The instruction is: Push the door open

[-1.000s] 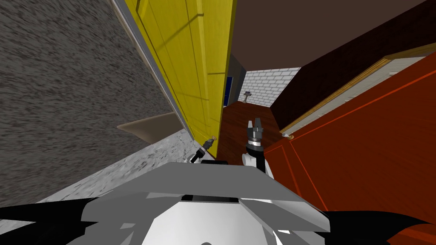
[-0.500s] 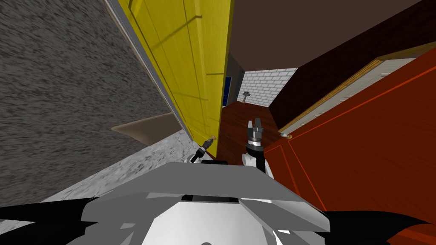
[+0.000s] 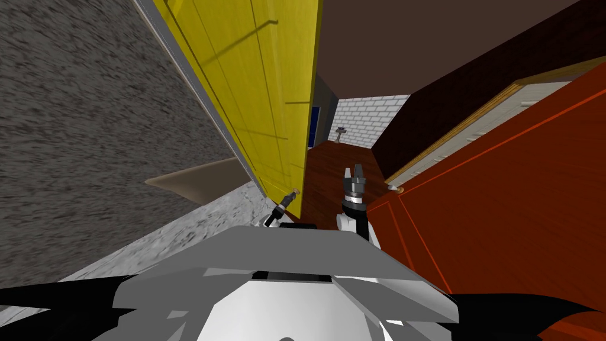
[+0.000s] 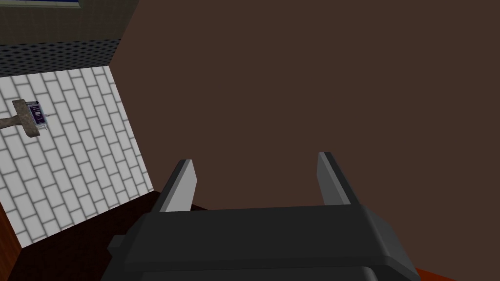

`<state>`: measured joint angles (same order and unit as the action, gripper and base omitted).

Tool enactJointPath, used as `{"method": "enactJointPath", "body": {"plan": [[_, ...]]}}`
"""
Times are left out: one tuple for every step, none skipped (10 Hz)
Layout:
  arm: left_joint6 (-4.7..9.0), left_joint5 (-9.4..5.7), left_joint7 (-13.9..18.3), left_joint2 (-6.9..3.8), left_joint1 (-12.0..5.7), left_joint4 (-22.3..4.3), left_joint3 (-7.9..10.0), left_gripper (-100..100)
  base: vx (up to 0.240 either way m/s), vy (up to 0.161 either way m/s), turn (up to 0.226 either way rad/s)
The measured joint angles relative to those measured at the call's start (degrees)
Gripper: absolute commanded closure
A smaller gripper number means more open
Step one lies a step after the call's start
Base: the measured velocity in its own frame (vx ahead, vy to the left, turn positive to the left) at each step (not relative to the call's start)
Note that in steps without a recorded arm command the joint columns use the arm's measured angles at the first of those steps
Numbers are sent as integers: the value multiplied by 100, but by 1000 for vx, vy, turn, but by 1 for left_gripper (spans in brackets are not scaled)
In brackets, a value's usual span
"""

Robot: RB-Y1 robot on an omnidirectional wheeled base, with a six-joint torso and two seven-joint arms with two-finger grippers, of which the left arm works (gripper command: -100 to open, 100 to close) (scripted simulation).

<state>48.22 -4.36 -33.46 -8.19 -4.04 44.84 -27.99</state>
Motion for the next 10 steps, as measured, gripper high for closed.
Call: {"method": "enactJointPath", "body": {"plan": [[-23, -39, 140, -12, 18, 41, 11, 100, 44, -17, -41], [-37, -96, 305, -19, 33, 63, 22, 100, 35, -13, -25], [-29, -127, 418, -9, 31, 55, 32, 100, 35, -25, -42], [-34, -185, 559, 6, 32, 53, 52, 100, 48, -36, -59], [-34, -265, 721, 17, 35, 43, 76, 100, 35, -27, -22], [-16, -304, 854, 22, 28, 24, 90, 100, 37, -28, -43], [-8, -366, 1008, 23, 38, 23, 109, 100, 31, -17, -18], [-12, -400, 1117, 30, 43, 30, 121, 100, 34, -18, -47], [-36, -461, 1264, 26, 63, 61, 136, 100, 42, -33, -70], [-62, -545, 1424, 27, 91, 93, 162, 100, 44, -31, -15]]}}
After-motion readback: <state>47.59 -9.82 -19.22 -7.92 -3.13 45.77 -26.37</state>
